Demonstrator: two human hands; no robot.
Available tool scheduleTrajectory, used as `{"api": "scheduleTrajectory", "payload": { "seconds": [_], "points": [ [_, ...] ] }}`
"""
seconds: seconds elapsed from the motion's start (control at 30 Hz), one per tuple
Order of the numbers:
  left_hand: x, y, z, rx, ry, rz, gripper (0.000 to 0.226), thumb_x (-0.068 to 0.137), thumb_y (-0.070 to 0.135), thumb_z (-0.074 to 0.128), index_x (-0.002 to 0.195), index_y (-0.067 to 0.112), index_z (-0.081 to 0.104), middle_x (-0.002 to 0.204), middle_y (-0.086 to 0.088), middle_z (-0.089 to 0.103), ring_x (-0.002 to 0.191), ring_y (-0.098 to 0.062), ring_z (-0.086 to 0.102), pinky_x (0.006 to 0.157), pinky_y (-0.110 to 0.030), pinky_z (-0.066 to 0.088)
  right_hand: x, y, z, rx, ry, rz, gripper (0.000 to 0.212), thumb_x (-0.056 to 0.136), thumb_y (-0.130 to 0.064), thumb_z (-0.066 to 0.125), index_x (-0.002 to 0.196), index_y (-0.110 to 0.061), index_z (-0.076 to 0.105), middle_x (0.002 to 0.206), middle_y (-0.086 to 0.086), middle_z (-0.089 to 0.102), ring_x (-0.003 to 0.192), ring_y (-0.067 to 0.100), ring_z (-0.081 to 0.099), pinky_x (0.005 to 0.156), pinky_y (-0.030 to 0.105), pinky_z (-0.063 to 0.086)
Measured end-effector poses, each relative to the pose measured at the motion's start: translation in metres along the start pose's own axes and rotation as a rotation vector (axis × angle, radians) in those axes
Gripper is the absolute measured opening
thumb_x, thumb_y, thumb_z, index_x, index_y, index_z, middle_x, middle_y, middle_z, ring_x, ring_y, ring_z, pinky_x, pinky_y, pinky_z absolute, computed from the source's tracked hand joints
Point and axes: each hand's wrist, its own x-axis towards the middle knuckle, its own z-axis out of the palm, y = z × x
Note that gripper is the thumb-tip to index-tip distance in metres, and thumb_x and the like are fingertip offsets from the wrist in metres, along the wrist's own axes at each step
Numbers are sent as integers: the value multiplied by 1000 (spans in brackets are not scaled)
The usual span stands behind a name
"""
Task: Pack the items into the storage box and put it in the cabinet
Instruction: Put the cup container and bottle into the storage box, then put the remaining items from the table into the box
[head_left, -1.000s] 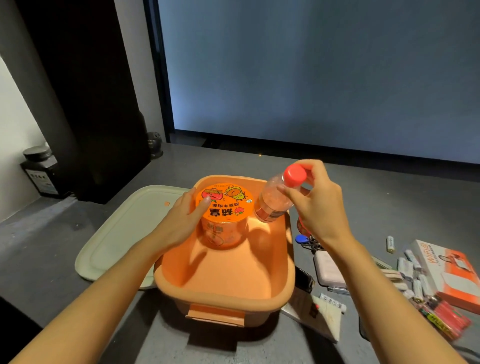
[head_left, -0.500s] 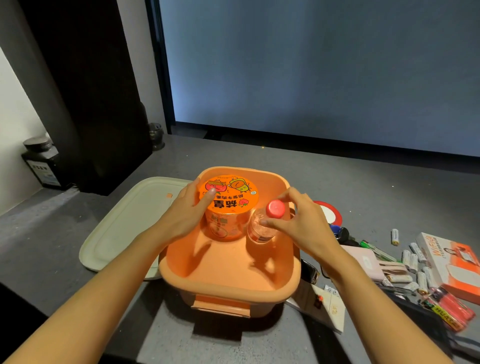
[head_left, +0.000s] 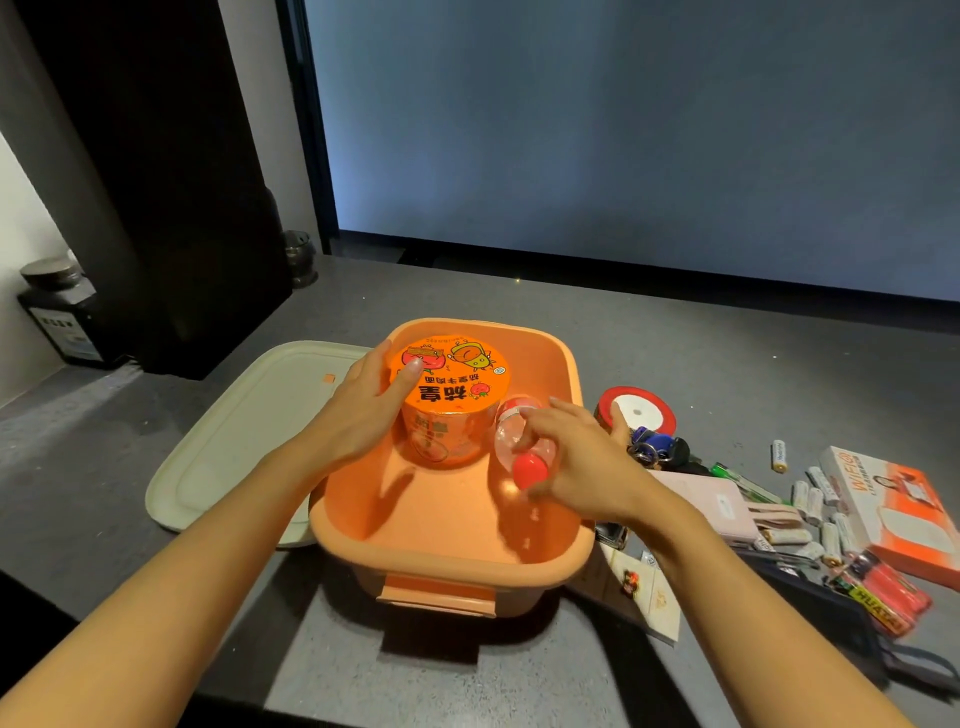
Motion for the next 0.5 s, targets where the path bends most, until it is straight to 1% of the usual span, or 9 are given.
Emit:
{"api": "scheduleTrajectory", "payload": {
  "seconds": [0.07, 0.13, 0.17, 0.23, 0.27, 0.3, 0.33, 0.4, 0.5],
  "points": [
    [-2, 2, 0, -13, 0, 15, 61, 83, 63, 31, 137, 35, 28, 126, 14, 36, 107, 4, 30, 88, -16, 24, 9, 1, 1, -90, 76, 52, 20, 70, -28, 73, 71, -38, 55, 141, -10, 42, 139, 16, 17, 105, 62, -13],
    [-3, 4, -1, -25, -5, 21, 50, 84, 62, 32, 130, 42, 28, 117, 18, 33, 99, 12, 32, 80, -5, 24, 19, 5, -2, -181, 132, 83, 28, 71, -33, 73, 95, -39, 60, 149, -2, 31, 141, 21, 11, 105, 60, -14],
    [-3, 4, 0, -30, -9, 17, 48, 85, 61, 32, 129, 43, 28, 118, 18, 33, 99, 13, 32, 83, -6, 24, 22, 8, -3, -167, 144, 86, 42, 70, -34, 75, 108, -40, 57, 150, -1, 28, 141, 23, 11, 107, 59, -9],
    [-1, 1, 0, -30, -4, 11, 56, 85, 61, 31, 136, 37, 27, 128, 13, 36, 108, 4, 30, 92, -20, 24, 23, 13, -8, 76, 167, 84, 57, 68, -33, 78, 119, -39, 52, 147, -1, 34, 136, 24, 26, 108, 51, 20],
    [0, 0, 0, -24, 2, 7, 59, 85, 62, 31, 137, 34, 27, 135, 8, 37, 110, 2, 28, 92, -23, 24, 20, 14, -10, 222, 172, 77, 59, 68, -31, 78, 119, -39, 51, 142, -2, 40, 127, 20, 38, 99, 39, 38],
    [0, 0, 0, -18, 9, 10, 61, 84, 62, 31, 138, 33, 28, 139, 3, 37, 111, 1, 28, 91, -25, 24, 17, 16, -10, 330, 170, 67, 57, 68, -29, 79, 116, -42, 51, 135, -4, 44, 115, 14, 45, 85, 25, 45],
    [1, 0, 1, -8, 14, 17, 61, 85, 62, 31, 138, 32, 29, 141, 0, 37, 112, 0, 28, 92, -25, 23, 13, 18, -10, 410, 167, 65, 55, 68, -27, 79, 111, -45, 49, 130, -7, 45, 108, 10, 46, 75, 16, 43],
    [3, -2, 2, 28, 8, 23, 58, 87, 60, 33, 137, 31, 31, 142, -2, 37, 118, -5, 32, 95, -28, 24, 8, 22, -10, 524, 179, 98, 53, 69, -25, 78, 108, -46, 48, 127, -9, 44, 105, 8, 47, 65, 12, 43],
    [6, -3, 2, 109, -15, -12, 62, 86, 63, 35, 137, 29, 31, 142, -5, 38, 132, -22, 33, 107, -43, 28, -1, 25, -11, 530, 209, 120, 53, 71, -24, 76, 113, -41, 49, 131, -10, 42, 108, 5, 41, 65, 12, 44]
  ]
}}
